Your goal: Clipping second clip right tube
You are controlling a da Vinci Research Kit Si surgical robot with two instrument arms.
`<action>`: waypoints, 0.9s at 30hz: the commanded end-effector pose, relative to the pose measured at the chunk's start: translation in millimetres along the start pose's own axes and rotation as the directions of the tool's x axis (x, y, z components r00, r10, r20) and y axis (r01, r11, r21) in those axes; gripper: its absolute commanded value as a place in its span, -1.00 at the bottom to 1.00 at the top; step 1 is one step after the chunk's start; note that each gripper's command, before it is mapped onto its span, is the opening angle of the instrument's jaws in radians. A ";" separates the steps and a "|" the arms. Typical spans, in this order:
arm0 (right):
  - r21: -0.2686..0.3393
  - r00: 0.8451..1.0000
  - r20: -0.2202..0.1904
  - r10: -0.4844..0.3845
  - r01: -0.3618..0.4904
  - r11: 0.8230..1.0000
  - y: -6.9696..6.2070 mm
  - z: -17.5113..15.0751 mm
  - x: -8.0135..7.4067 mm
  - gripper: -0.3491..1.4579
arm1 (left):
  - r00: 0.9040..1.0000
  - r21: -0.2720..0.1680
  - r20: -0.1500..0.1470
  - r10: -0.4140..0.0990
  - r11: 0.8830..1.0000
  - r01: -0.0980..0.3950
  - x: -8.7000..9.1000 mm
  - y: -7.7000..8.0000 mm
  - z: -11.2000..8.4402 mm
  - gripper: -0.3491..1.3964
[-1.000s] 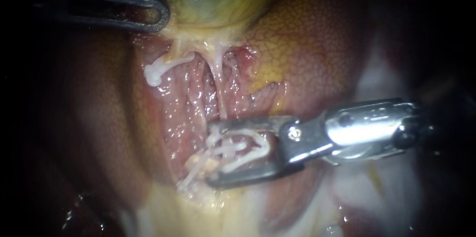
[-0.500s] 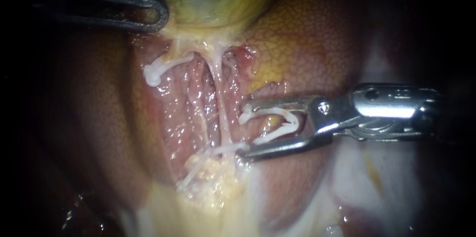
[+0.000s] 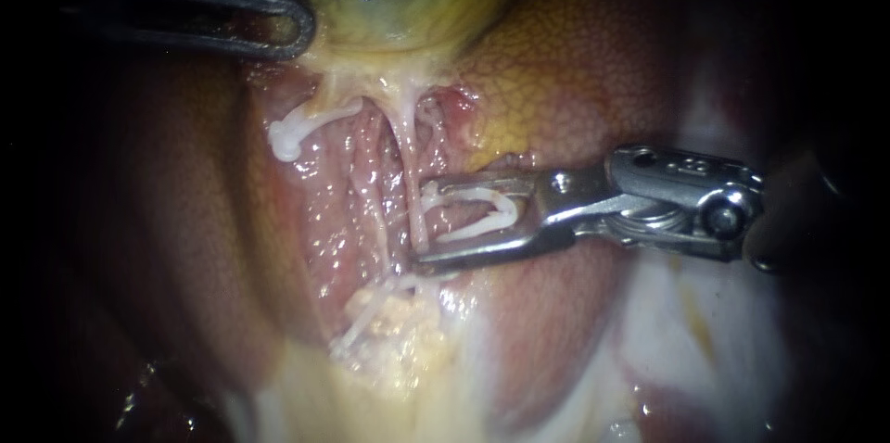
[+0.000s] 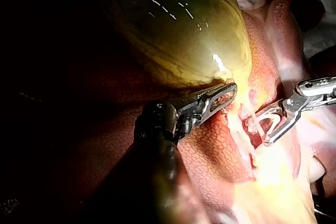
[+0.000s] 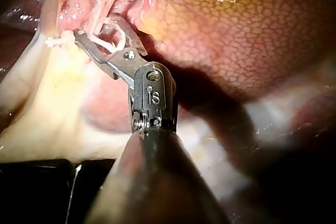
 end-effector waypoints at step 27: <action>0.282 0.995 -0.100 0.014 0.015 0.959 -1.9 2.2 1.2 -0.61 | 1.000 -0.001 0.000 -0.001 1.000 0.001 0.0 0.0 0.1 -1.00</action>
